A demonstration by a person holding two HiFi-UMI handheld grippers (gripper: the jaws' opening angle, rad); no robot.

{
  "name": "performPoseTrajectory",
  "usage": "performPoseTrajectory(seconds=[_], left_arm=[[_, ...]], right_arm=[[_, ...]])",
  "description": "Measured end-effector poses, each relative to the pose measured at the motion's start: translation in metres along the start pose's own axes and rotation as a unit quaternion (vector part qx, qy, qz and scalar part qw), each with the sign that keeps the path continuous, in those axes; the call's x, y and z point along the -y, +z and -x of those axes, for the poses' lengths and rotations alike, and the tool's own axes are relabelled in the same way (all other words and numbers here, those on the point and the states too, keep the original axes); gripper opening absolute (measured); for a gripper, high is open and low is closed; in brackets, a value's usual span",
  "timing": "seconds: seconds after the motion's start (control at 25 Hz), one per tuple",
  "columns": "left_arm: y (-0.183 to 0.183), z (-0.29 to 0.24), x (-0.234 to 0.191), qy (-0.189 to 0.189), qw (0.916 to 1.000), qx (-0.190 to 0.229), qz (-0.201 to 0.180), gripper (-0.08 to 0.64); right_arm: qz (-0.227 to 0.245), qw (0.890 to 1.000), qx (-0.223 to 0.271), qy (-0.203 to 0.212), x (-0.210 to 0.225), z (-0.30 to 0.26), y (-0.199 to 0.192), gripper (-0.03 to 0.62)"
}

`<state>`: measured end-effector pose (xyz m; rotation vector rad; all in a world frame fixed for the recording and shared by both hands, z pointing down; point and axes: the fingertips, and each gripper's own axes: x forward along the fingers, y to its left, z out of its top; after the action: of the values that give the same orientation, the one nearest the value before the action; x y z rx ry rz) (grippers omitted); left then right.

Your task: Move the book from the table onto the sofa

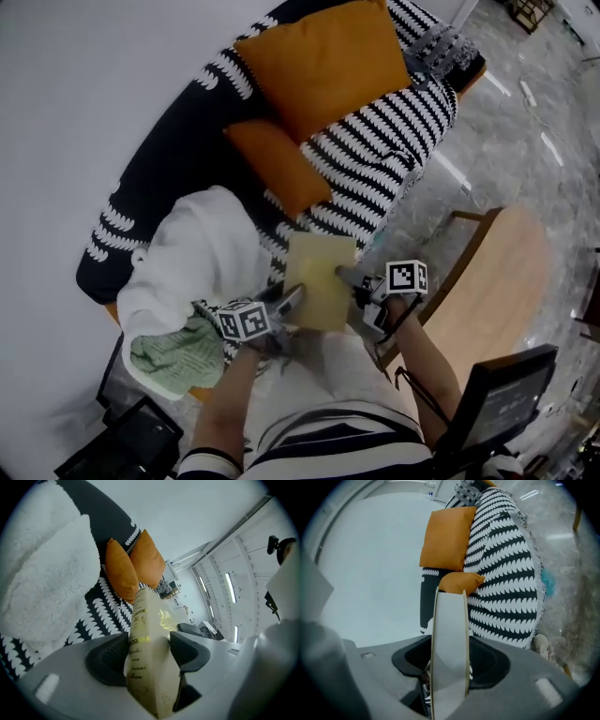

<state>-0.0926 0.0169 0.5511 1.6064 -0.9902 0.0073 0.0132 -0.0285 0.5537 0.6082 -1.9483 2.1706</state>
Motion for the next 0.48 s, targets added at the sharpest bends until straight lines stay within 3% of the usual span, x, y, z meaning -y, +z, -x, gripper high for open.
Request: performPoseTrajectory(seconds=[0.48], left_arm=[[-0.003, -0.042, -0.072, 0.07, 0.9968, -0.039, 0.0, 0.273]], right_arm=[[0.024, 0.998, -0.032, -0.058, 0.06, -0.052, 0.026, 0.232]])
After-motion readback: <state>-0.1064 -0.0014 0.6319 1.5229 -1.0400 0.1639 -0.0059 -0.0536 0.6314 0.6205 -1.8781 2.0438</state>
